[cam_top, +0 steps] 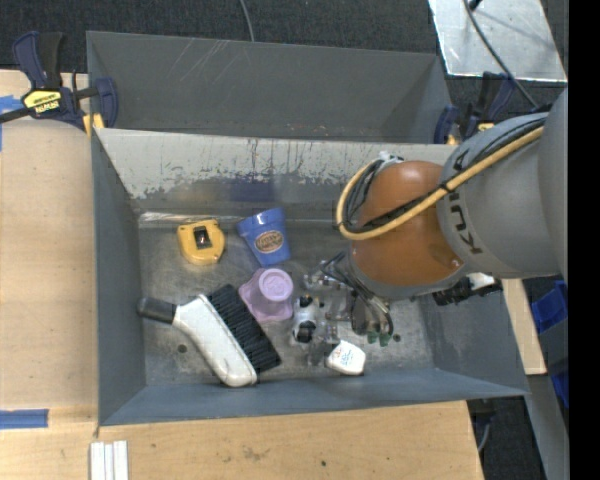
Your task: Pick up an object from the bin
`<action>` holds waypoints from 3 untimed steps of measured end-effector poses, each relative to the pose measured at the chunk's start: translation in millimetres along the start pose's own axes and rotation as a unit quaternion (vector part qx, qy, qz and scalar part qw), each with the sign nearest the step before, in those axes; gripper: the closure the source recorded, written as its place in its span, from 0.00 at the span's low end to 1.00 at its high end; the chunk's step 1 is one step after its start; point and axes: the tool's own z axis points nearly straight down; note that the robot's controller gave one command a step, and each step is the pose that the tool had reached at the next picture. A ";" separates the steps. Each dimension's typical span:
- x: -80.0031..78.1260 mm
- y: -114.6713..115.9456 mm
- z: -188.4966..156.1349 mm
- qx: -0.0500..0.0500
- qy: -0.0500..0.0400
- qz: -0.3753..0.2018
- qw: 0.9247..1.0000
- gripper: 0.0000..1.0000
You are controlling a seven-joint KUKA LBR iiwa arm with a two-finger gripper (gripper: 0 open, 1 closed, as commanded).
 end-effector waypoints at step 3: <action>4.4 0.1 13.5 0.001 -0.011 -0.285 0.958 1.00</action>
Offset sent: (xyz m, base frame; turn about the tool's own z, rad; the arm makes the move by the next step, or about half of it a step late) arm -0.0152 -0.0025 -0.0193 -0.1202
